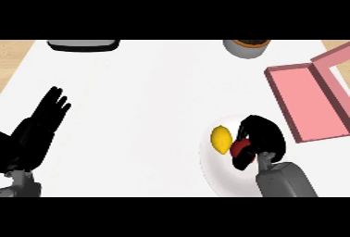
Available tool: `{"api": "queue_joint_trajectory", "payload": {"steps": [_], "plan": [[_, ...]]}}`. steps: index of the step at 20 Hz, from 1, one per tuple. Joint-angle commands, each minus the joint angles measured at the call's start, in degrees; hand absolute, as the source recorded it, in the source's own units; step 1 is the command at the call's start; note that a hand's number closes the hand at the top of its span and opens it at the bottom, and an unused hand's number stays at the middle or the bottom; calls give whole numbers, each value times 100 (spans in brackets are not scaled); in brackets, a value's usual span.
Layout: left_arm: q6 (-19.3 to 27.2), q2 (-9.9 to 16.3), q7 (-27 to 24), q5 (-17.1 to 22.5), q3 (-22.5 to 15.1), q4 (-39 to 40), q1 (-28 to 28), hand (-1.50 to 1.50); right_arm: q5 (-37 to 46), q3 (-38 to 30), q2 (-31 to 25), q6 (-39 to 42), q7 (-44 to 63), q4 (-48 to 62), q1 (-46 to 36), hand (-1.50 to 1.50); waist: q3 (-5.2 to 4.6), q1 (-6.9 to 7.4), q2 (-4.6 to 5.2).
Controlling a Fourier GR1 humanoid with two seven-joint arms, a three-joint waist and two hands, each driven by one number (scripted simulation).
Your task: Pick the tomato from the plate and place it in the cardboard box
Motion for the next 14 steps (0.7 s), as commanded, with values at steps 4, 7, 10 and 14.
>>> {"api": "queue_joint_trajectory", "payload": {"steps": [4, 7, 10, 14], "plan": [[18, -32, 143, 40, -60, 25, -316, 0, 10, -1050, 435, -373, 247, 2672, -2696, 150, 8, 246, 80], [-299, 173, -19, 213, 138, -20, 7, 0, 300, -1164, 193, -811, -50, 3712, -3301, 150, 4, 218, 61], [-175, 136, 48, 138, 158, -40, -20, 0, 544, -1179, 245, -1320, -155, 4287, -3819, 150, 4, 135, 39], [-187, -72, -280, -75, -37, 106, 191, 0, 852, -1024, 366, -1633, -9, 4322, -4264, 150, 0, 57, 13]]}}
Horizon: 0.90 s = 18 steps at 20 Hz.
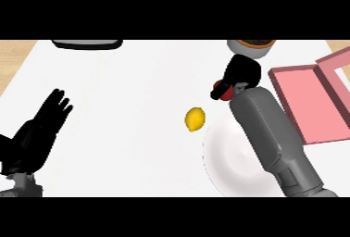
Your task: Pick the tomato from the plate and place it in the cardboard box
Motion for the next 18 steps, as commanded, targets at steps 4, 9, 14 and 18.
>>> {"api": "queue_joint_trajectory", "payload": {"steps": [4, 9, 14, 18], "plan": [[82, 79, 140, 61, 206, 150, -209, 0, 410, 124, -46, -229, 174, -164, -1009, 150, -3, -127, -45], [-145, 130, 54, 108, 192, 12, 121, 0, 982, 323, 4, -264, 1098, -648, -1551, 150, -6, -139, -65], [22, 156, 295, 106, 252, 173, -288, 0, 1212, -20, -499, -162, 1518, -895, -1885, 150, -4, -194, -54], [-58, 88, -34, 39, 267, 70, 39, 0, 1449, -142, -880, -246, 1477, -1003, -1581, 150, -4, -171, -50]]}}
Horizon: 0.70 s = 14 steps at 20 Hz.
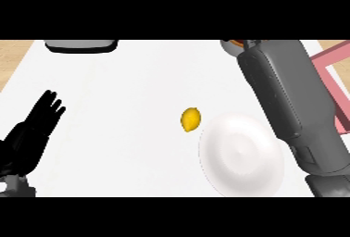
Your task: Pick the tomato from the plate and place it in the cardboard box
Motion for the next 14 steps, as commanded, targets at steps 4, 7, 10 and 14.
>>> {"api": "queue_joint_trajectory", "payload": {"steps": [4, 7, 10, 14], "plan": [[-201, 174, -109, 58, 175, 346, -159, 0, 177, -319, -375, 306, 400, -485, 61, 150, 1, -11, 7], [139, -140, 203, -98, -112, -279, 22, 0, 106, -422, -742, 625, 110, -554, 341, 150, 5, -9, -8], [-5, 48, 176, 23, 90, 157, -306, 0, -10, -596, -971, 669, -247, -397, 365, 150, 2, -2, 13], [-210, 64, 52, 158, 149, 65, -128, 0, -4, -660, -1083, -158, -760, -480, 1144, 150, 4, 5, 17]]}}
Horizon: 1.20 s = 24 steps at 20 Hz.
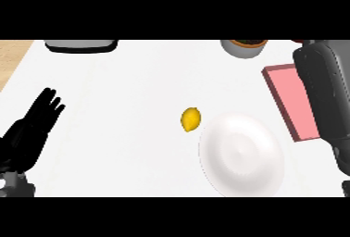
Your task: Pick the tomato from the plate and place it in the cardboard box
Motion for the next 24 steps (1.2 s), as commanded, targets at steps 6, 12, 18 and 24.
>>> {"api": "queue_joint_trajectory", "payload": {"steps": [6, 12, 18, 24], "plan": [[29, -113, 70, -97, -123, -253, 40, 0, -230, -580, -570, -845, -1129, 1048, 242, 150, 3, 73, 25], [143, -331, 197, -179, -313, -466, 198, 0, -628, -892, -328, -1464, -1556, 1486, 919, 150, 7, 74, 16], [3, -50, 44, -99, 1, 182, -250, 0, -1047, -1314, -167, -1189, -1090, 1811, 1011, -150, 1, 4, 16], [159, -312, 24, -242, -170, -55, -36, 0, -1447, -1301, -65, -1738, -2254, 1467, 1590, -150, 3, -8, 4]]}}
